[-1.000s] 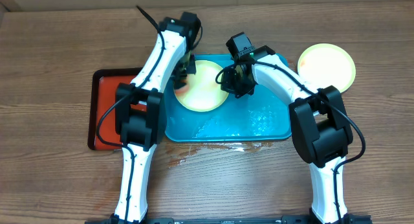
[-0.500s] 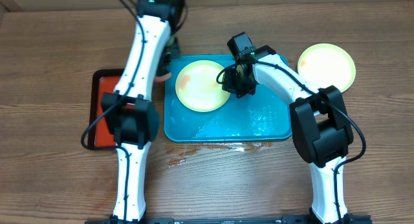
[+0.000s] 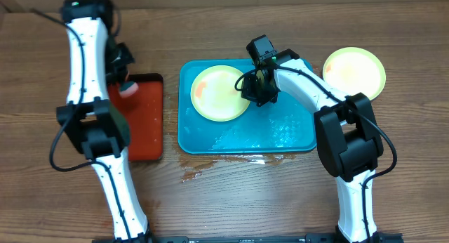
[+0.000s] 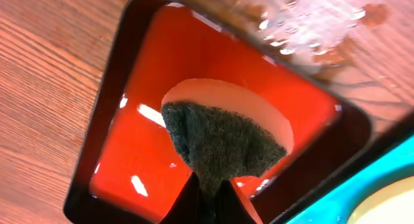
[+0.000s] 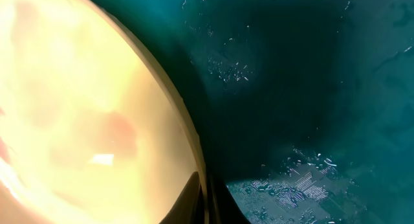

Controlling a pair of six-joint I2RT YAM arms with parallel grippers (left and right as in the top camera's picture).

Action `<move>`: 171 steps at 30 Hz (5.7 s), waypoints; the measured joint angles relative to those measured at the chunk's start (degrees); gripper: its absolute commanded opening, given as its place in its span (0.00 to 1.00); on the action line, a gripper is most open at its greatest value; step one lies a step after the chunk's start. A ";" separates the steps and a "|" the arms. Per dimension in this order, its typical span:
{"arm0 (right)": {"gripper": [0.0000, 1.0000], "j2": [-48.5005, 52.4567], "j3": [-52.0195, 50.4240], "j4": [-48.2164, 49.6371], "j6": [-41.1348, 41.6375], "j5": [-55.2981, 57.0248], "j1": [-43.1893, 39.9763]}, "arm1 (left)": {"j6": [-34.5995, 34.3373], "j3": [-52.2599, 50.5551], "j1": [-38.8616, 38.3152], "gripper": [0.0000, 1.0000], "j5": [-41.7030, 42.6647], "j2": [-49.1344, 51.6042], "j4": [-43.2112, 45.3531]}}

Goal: Clean dirty plates on tray and stack at the side

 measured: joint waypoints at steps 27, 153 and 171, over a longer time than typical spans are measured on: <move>0.04 0.00 0.00 0.59 -0.13 0.46 0.02 | -0.11 -20.06 0.79 1.00 -2.62 0.00 8.07; 1.00 -5.99 0.59 -7.17 -23.74 -7.32 -49.27 | 3.89 -5.51 3.10 1.00 1.55 -20.74 10.36; 1.00 -37.35 -4.66 -22.82 -31.28 -12.24 -44.39 | 3.89 -5.51 3.08 1.00 1.55 -20.74 10.38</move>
